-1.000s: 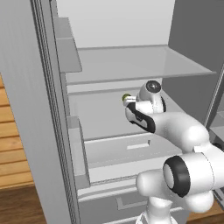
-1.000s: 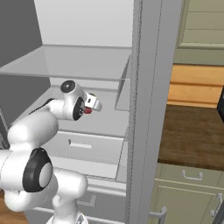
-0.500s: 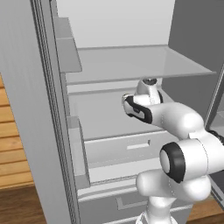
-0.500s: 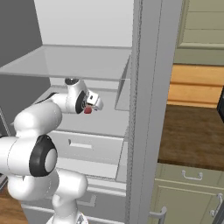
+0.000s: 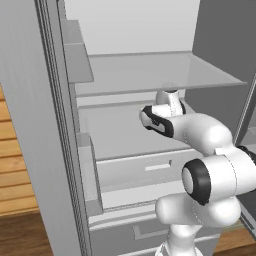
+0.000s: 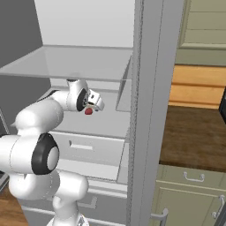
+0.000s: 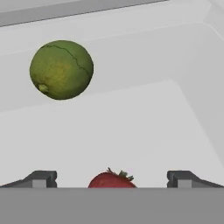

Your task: Take the strawberry from the fridge and place it on top of the pancake, located on the dining counter.

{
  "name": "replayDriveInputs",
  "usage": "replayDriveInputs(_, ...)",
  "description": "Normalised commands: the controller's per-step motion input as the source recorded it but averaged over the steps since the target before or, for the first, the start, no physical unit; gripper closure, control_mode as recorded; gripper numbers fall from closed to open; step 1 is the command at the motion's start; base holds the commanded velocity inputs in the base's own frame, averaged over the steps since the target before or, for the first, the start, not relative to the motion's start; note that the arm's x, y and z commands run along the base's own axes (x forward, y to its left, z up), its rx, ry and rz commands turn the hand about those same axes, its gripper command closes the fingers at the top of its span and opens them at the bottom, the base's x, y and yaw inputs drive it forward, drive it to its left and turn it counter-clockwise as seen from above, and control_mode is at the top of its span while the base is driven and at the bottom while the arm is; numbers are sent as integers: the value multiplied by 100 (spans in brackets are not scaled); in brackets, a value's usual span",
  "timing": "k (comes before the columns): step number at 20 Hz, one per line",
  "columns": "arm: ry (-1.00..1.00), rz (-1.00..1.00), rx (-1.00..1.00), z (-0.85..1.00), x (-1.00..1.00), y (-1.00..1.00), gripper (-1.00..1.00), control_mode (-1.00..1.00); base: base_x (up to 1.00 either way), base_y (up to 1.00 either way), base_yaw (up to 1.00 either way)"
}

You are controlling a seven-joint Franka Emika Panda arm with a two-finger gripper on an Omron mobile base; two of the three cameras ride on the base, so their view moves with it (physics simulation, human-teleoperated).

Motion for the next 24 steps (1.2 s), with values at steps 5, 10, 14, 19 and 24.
replayDriveInputs(5, 4, 0, 0, -6, -1, 0, -100, -100, 0, 0, 0)
replayDriveInputs(10, 1, 0, 0, -6, -1, 0, -100, -100, 0, 0, 0)
replayDriveInputs(14, 9, 0, 0, -10, 0, 0, -100, -100, 0, 0, 0)
replayDriveInputs(19, 7, 0, 0, -13, -1, 0, -100, -100, 0, 0, 0)
replayDriveInputs(24, 5, 0, 0, -10, 0, 0, -100, -100, 0, 0, 0)
